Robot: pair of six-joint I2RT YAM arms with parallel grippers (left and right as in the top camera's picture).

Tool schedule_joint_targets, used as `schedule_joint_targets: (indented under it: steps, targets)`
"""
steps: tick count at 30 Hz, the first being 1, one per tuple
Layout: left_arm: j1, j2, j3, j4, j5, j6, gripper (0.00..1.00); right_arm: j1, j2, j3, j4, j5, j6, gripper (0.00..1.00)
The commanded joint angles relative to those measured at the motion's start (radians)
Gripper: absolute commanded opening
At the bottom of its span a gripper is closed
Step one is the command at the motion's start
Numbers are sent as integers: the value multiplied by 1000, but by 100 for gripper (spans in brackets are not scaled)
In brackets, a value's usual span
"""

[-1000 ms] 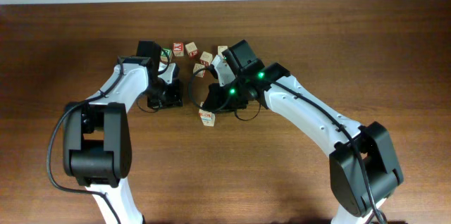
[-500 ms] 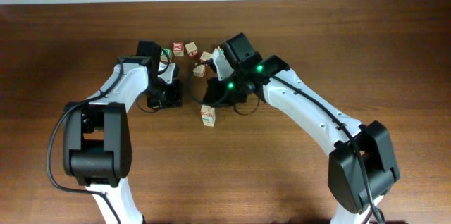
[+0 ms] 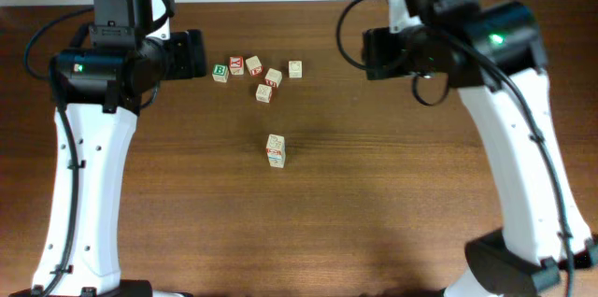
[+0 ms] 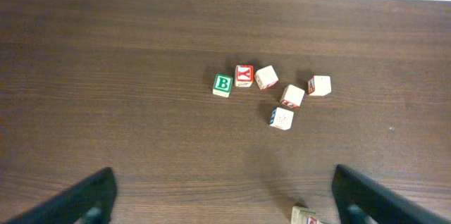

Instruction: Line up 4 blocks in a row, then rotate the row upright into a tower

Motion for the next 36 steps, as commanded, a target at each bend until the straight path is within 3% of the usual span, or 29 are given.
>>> schedule_joint_targets:
  steps: [1,2,7,12,14,16,17,20,23,27,31,36]
  targets:
    - [-3,-2,5,1,-6,1,99,-4,-138,21,-69,137,-1,94]
    - [-3,-2,5,1,-6,1,99,-4,-171,20,-95,150,-2,98]
    - [-3,-2,4,1,-6,1,99,-3,-335,20,-203,154,-1,98]
    - [-3,-2,4,1,-6,1,99,-5,-330,20,-200,188,-1,98]
    - [-3,-2,4,1,-6,1,99,-5,-315,19,-180,261,-1,98]
    - [-3,-2,4,1,-6,1,99,-26,-332,-40,-36,277,-2,98]
    - [-3,-2,4,1,-6,1,99,-53,-377,-148,112,257,-3,98]
    - [-3,-2,4,1,-6,1,99,-146,-599,-671,641,27,-216,98]
    - [-3,-2,4,1,-6,1,99,-277,-849,-1181,1028,-122,-222,98]
    - [-3,-2,4,0,-6,1,99,-397,-1164,-1642,1257,-147,-221,98]
    - [-3,-2,4,1,-6,1,99,-417,-1414,-1980,1442,-115,-222,98]
    - [-3,-2,4,1,-6,1,99,-417,-1695,-2274,1564,-79,-221,98]
